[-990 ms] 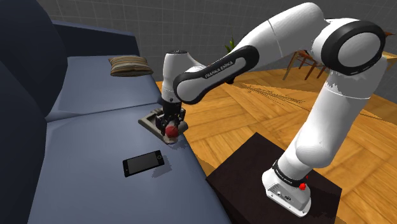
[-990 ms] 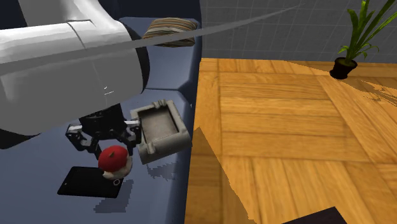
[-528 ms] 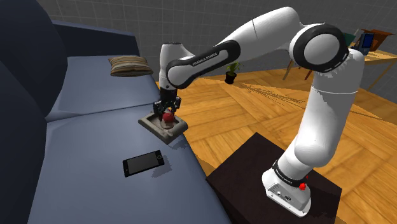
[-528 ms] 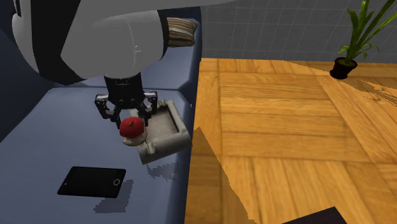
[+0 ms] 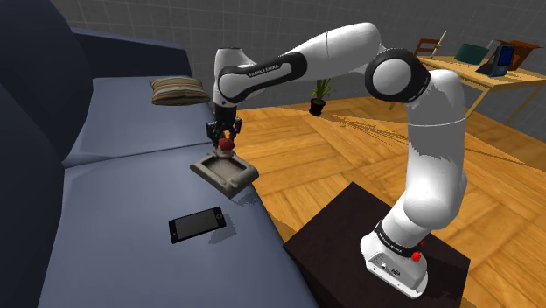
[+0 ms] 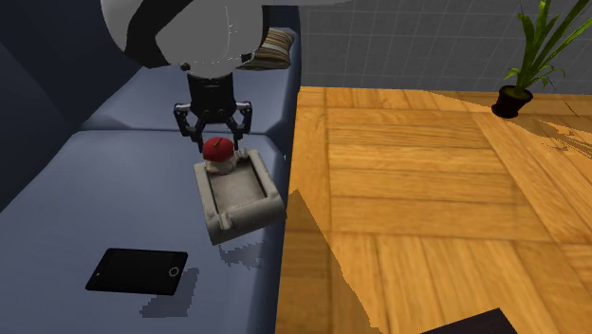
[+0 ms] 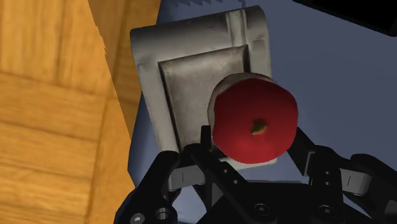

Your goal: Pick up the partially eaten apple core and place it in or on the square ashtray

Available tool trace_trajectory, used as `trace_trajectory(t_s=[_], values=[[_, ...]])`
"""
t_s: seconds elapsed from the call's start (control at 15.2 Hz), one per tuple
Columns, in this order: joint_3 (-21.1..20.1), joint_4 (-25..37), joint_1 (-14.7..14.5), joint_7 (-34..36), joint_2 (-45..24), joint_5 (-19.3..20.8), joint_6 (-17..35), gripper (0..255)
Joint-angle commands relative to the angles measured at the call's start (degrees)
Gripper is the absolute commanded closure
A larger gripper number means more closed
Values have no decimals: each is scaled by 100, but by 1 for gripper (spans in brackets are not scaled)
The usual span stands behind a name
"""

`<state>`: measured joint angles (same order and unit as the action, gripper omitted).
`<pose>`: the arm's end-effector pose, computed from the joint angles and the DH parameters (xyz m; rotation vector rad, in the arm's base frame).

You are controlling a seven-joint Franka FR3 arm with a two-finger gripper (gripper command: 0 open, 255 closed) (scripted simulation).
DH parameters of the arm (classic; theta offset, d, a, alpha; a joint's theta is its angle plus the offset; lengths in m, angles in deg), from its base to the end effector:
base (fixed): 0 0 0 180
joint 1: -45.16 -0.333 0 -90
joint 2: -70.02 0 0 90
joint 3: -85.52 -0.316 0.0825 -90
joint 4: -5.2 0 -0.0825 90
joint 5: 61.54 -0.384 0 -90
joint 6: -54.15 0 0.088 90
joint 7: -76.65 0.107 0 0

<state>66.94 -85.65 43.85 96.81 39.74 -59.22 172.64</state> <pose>0.6543 0.2027 0.3408 -3.0276 0.0377 0.0924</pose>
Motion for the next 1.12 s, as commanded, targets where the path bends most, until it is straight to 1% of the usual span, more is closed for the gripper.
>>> trace_trajectory(t_s=[0.0,0.92,1.06], values=[[86,739,30,-150,-427,77,-338,255],[174,422,-16,-161,-920,187,461,255],[177,420,-18,-162,-935,190,479,255]])
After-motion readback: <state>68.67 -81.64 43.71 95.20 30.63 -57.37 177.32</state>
